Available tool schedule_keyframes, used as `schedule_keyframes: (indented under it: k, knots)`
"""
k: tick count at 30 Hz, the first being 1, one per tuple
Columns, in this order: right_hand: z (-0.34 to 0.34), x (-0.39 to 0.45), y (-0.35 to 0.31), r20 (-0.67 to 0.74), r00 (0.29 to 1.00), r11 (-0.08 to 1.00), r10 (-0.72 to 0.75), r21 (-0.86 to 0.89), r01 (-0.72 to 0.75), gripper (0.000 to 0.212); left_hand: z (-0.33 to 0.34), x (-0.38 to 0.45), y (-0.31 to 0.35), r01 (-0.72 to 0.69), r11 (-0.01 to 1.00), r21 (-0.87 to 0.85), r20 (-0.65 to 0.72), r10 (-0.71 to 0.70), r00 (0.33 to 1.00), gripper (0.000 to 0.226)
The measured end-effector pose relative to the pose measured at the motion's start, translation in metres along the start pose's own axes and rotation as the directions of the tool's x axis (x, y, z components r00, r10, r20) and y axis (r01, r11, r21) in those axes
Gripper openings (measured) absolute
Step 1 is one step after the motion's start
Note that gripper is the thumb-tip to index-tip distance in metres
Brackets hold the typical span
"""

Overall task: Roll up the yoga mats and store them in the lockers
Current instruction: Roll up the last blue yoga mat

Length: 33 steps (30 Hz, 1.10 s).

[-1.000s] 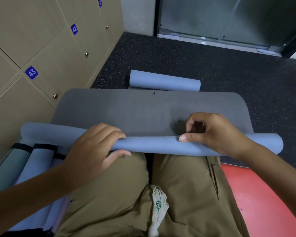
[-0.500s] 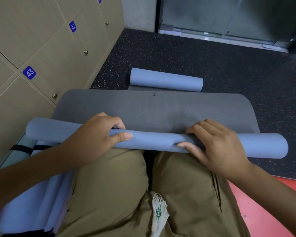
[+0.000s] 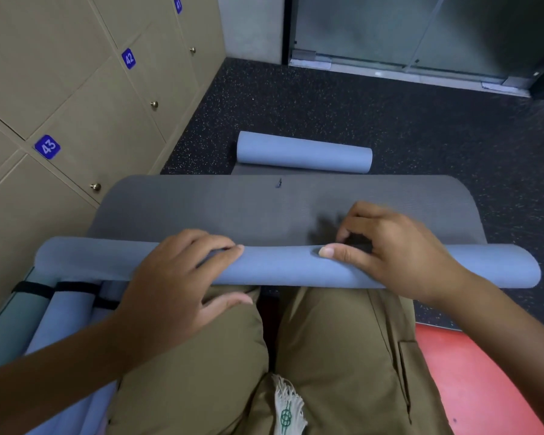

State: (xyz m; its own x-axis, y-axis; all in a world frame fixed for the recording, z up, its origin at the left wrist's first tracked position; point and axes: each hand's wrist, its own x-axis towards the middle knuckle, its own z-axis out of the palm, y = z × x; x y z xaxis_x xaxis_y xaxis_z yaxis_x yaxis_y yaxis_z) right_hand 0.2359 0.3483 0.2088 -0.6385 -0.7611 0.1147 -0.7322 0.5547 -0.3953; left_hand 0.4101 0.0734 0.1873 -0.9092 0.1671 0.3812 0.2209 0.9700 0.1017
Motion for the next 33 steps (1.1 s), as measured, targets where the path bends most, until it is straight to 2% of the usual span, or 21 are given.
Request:
schedule_keyframes:
  k: [3,6,8,11,14,19,22,24,28,30,33]
  knots:
    - [0.005,-0.002,-0.003,-0.095,0.993,0.992,-0.072,-0.108,0.062,0.058,0.006,0.001,-0.005,-0.013,1.0,0.02,-0.003,0.013,1.0,0.053]
    - [0.015,-0.008,-0.01,-0.272,0.954,0.975,-0.129,-0.209,0.072,0.045,0.008,0.006,-0.009,0.008,0.999,-0.043,0.005,-0.008,1.0,0.049]
    - [0.021,-0.013,-0.012,-0.337,0.923,0.954,-0.185,-0.288,0.086,0.039,0.008,0.01,-0.01,0.047,0.994,-0.101,0.038,-0.043,0.998,0.047]
    - [0.026,-0.022,-0.012,-0.325,0.915,0.918,-0.239,-0.383,0.104,0.041,0.006,0.02,-0.016,0.133,0.968,-0.213,0.102,-0.113,0.988,0.039]
    - [0.03,-0.025,-0.009,-0.312,0.921,0.912,-0.234,-0.398,0.097,0.052,0.004,0.032,-0.022,0.197,0.931,-0.306,0.18,-0.146,0.973,0.03]
    - [0.023,-0.006,0.004,-0.25,0.953,0.955,-0.173,-0.278,0.101,0.053,0.002,0.057,-0.036,0.283,0.884,-0.372,0.306,-0.171,0.937,0.033]
    - [0.017,0.008,0.007,-0.196,0.973,0.972,-0.119,-0.225,0.073,0.053,0.002,0.069,-0.045,0.371,0.821,-0.435,0.395,-0.196,0.897,0.036]
    - [0.014,0.015,0.007,-0.148,0.986,0.977,-0.08,-0.206,0.048,0.054,0.002,0.073,-0.046,0.371,0.8,-0.471,0.349,-0.217,0.912,0.034]
    - [0.007,0.029,0.009,-0.036,0.998,0.99,0.042,-0.13,-0.046,0.055,0.01,0.067,-0.035,0.202,0.909,-0.364,0.082,-0.184,0.979,0.029]
    - [0.005,0.034,0.013,0.028,0.996,0.995,0.085,-0.059,-0.083,0.058,0.016,0.058,-0.027,0.169,0.947,-0.272,0.014,-0.172,0.985,0.038]
    - [0.004,0.041,0.017,0.032,0.994,0.995,0.103,0.013,-0.103,0.058,0.024,0.045,-0.019,0.116,0.985,-0.131,-0.001,-0.117,0.993,0.06]
